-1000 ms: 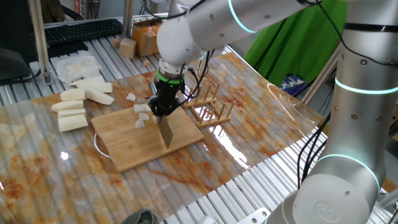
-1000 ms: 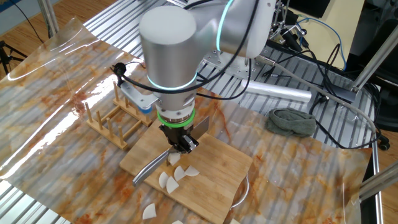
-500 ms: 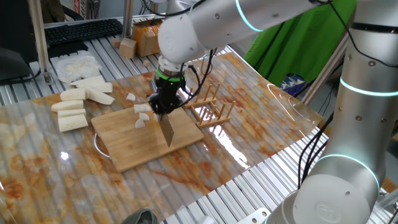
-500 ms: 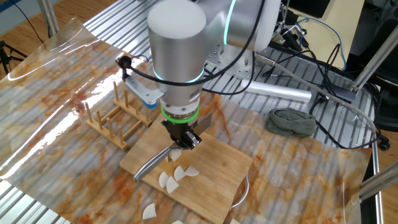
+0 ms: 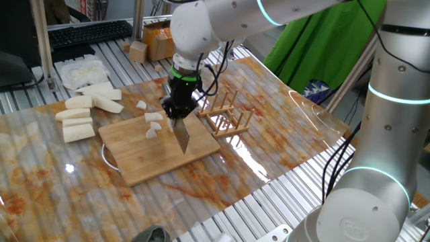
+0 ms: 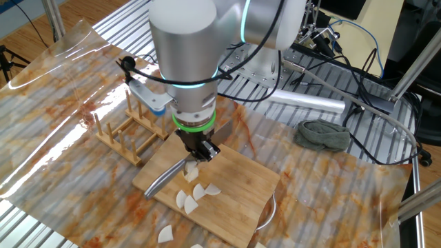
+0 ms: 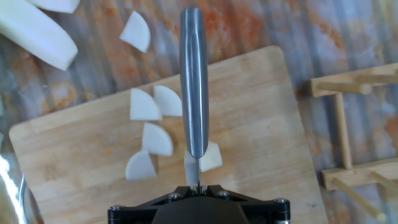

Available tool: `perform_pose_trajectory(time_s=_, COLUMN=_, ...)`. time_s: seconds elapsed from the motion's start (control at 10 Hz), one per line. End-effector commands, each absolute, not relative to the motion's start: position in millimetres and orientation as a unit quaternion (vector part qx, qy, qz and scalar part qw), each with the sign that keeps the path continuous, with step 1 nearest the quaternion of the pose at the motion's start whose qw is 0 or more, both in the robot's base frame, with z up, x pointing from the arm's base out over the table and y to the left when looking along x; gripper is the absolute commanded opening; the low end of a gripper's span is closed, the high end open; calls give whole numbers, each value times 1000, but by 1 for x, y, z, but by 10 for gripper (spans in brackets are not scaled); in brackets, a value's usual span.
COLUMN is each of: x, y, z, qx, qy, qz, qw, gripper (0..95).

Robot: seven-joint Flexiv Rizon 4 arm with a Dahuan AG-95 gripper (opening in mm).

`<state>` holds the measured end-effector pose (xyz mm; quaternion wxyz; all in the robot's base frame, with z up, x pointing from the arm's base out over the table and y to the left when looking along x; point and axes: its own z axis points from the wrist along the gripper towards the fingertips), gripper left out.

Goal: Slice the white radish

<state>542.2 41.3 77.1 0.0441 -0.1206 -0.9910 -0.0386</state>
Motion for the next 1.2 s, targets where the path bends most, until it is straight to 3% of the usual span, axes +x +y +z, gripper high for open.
perform_pose_trajectory(time_s=0.1, x=543, y=39, z=81, qx=-120, qy=-991, qz=-37, qw=44, gripper=0)
perform_pose_trajectory(time_s=1.2, x=542, y=31, z=77, qx=-103, qy=-993, qz=-32, qw=41, gripper=0)
